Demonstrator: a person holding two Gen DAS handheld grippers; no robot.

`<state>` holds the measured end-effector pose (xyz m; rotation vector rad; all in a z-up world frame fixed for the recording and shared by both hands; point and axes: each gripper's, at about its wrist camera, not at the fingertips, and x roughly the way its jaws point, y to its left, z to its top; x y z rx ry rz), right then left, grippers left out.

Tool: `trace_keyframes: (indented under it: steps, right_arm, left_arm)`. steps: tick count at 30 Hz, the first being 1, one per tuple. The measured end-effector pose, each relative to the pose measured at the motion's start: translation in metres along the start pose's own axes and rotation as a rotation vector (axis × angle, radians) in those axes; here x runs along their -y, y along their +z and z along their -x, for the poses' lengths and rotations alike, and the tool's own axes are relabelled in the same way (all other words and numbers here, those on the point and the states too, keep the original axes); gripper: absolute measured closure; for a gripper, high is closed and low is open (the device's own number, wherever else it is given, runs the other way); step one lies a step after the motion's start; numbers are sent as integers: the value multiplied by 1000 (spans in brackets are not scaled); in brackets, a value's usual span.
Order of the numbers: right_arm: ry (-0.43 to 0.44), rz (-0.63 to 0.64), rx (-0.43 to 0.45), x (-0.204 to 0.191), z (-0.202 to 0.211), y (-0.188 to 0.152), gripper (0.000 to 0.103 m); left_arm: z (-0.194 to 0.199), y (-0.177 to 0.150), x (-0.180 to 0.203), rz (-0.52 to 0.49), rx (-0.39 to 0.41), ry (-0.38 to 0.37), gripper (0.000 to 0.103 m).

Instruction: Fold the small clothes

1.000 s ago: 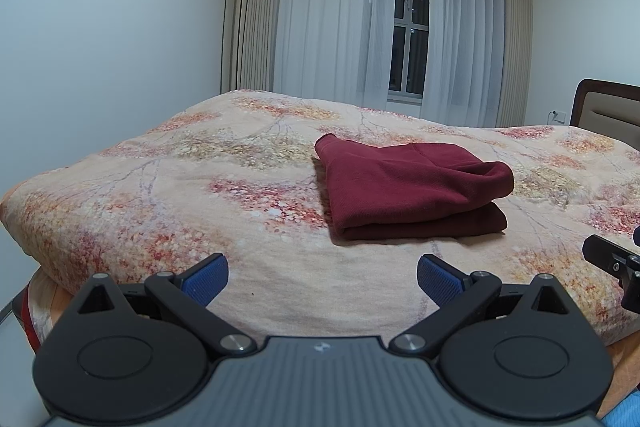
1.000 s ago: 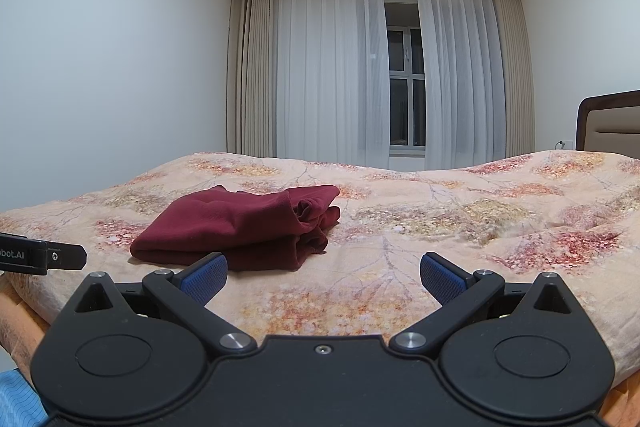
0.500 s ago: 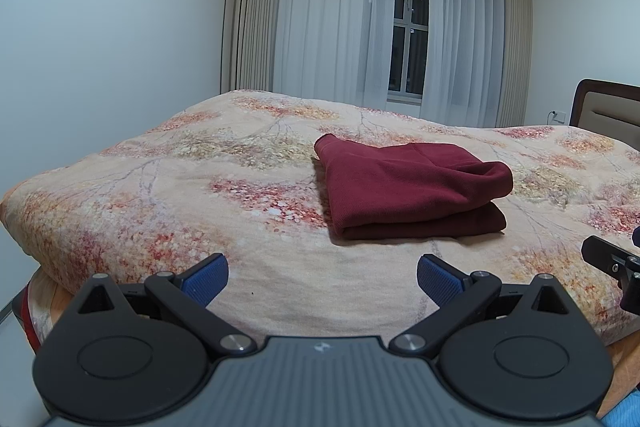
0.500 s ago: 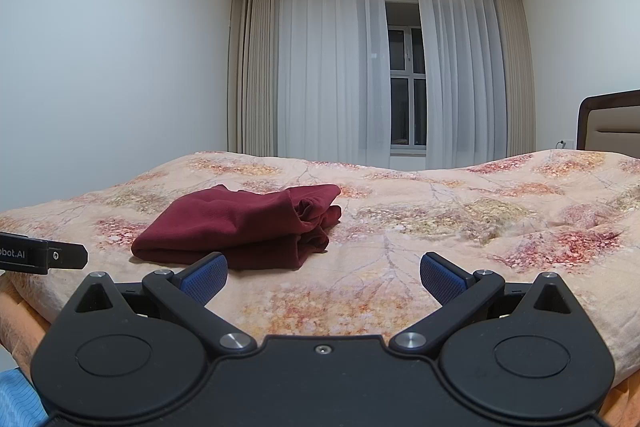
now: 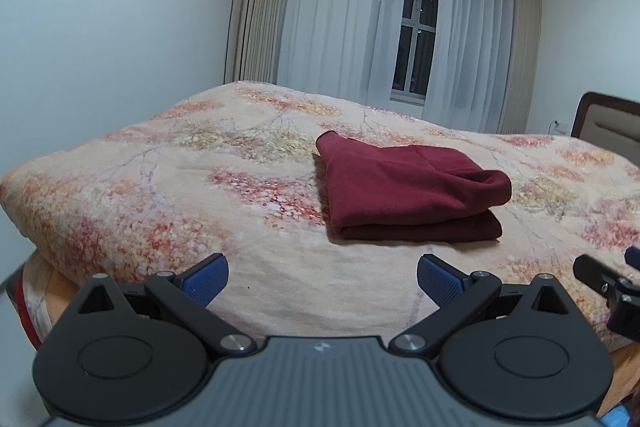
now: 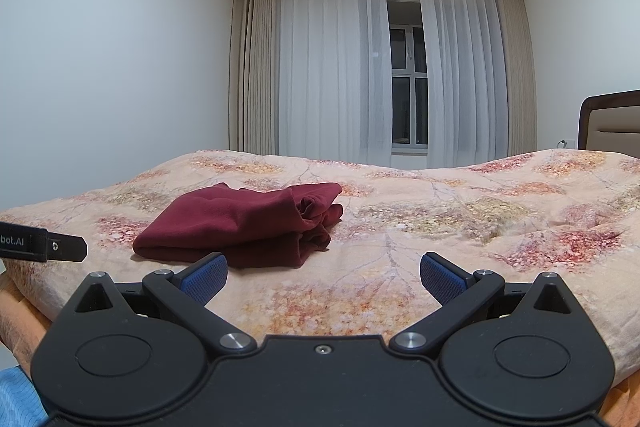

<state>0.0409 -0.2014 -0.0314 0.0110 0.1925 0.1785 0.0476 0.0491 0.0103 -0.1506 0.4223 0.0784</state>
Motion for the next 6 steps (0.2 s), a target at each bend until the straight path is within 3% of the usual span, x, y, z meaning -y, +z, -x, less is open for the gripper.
trace_keyframes:
  steps: [6]
  right_arm:
    - [3,0,-4,-2,1,-2,1]
  left_arm:
    - [1,1,-5,29,4,-4,0]
